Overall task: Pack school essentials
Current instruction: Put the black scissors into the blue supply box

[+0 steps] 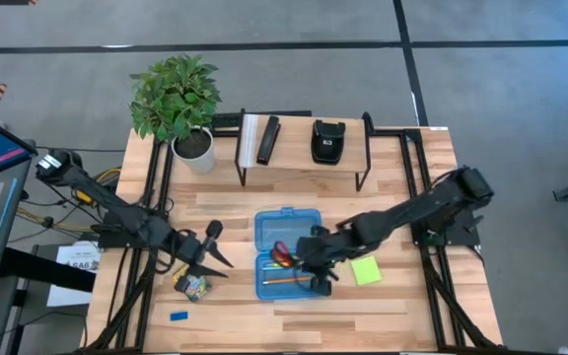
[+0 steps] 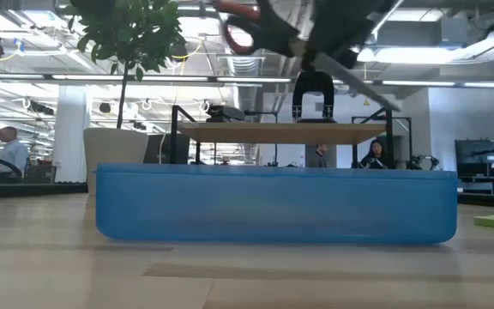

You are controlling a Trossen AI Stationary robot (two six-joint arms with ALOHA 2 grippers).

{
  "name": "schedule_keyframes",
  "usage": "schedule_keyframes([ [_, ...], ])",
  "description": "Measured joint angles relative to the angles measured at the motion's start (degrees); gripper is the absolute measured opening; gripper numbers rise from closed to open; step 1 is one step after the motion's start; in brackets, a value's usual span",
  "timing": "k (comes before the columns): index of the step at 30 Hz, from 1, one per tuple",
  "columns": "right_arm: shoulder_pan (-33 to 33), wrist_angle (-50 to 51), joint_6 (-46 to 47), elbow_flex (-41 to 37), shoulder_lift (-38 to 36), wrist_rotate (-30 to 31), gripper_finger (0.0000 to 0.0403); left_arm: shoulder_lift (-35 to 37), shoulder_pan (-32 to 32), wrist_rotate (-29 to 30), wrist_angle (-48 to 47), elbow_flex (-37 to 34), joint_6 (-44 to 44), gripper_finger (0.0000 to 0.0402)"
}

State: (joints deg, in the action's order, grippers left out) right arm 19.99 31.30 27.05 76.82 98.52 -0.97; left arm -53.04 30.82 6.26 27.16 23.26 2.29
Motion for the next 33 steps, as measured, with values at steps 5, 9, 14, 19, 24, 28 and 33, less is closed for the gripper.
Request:
schedule_keyframes([
  [5,-0.1,8.9,-6.9,9.0,8.5,0.0,0.0045,5.4,0.3,3.0,0.7,-2.9,0.5,0.0102],
  [9,-0.7,15.1,-8.8,14.5,13.9,-0.1,0.0045,6.6,0.3,3.2,0.5,-3.1,1.5,0.0102],
  [14,-1.1,17.6,-10.7,17.4,17.5,-0.7,0.0045,6.6,0.3,3.2,0.3,-3.1,1.5,0.0102],
  [19,-1.8,18.2,-10.8,17.4,19.0,-2.5,0.0049,6.6,0.3,3.6,-0.4,-3.1,1.9,0.0102],
  [24,-1.8,17.9,-10.6,17.6,19.6,-3.8,0.0072,6.6,0.3,4.0,-0.5,-3.1,2.0,0.0102],
  [28,-1.7,18.4,-10.6,17.5,20.3,-3.9,0.0106,6.6,0.3,4.3,-0.7,-3.1,2.0,0.0102],
  [33,-1.7,19.3,-10.5,17.5,20.0,-3.9,0.0149,6.6,0.3,4.6,-0.8,-3.1,2.7,0.0102],
])
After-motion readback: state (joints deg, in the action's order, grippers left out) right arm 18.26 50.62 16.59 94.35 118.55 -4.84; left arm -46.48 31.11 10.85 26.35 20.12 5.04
